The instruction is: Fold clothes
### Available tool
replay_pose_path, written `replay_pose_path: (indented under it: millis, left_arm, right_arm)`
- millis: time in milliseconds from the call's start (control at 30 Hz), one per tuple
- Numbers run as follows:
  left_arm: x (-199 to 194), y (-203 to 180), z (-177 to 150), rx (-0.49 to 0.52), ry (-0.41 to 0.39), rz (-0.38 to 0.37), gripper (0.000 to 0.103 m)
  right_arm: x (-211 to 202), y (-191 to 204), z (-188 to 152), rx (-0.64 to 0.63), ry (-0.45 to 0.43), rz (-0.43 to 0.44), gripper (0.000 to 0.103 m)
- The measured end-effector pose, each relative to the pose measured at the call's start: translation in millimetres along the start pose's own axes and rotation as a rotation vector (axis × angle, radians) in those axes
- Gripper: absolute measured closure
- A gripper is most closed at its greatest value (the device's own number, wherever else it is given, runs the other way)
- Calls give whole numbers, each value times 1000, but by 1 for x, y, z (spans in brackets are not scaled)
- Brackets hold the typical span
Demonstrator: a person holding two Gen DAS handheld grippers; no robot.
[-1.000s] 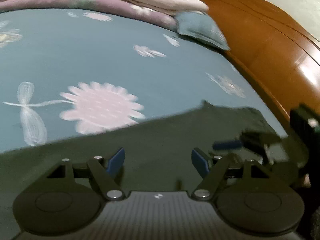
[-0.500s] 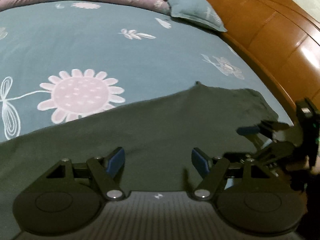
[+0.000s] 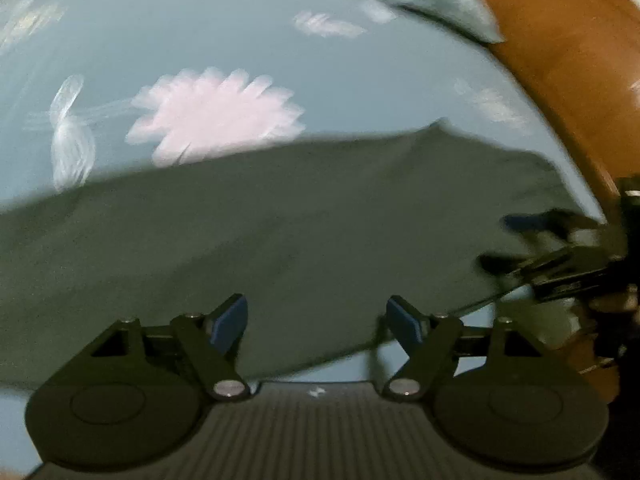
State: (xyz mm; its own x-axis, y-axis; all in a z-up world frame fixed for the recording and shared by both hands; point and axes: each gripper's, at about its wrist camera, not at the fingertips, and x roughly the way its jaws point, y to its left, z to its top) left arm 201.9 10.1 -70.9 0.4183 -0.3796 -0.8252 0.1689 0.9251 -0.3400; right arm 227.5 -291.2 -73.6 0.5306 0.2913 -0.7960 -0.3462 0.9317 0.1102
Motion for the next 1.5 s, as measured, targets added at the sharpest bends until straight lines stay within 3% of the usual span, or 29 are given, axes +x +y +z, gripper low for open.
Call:
replay_pose_path:
  millis: [100,267,367,500,700,800,933,1133,1333,1433,1500]
  left_arm:
    - [-11,12,-1,-73,30,-48,26]
    - [-29,22,7,-69,-68,39,25]
    - [-22,39,-3,-140,-35,92,26]
    - [-33,40,-13,-132,-21,83,23]
    - [-53,62,5,-112,-142,130,22]
    - [-41,78,1,-140,-112,185,23]
    - [-49,81,-16,-138,-95,162,21]
    - [-66,94,-2,-117,-190,139,21]
    - [-50,120,7,-119,-230,116,21]
    - [-54,127,14,-114,-248,213,21]
    - [-62,135,18,-132,-265,168,21]
  right_arm:
    - [0,-1,-1,-11,-5,7,0]
    - [-1,-1,0,-21,3,6,0]
    - [0,-1,2,-27,12,2,0]
    - [0,-1,3,-26,17,0,0]
    - [2,4,7,-23,35,-21,0]
    - [1,6,10,-11,48,-36,0]
    - [-4,12,18,-6,48,-55,0]
    - [-6,42,44,-50,6,-18,0]
    - [1,91,58,-136,10,25,0]
    - [5,104,57,-145,35,29,0]
    - [8,111,58,-146,48,18,0]
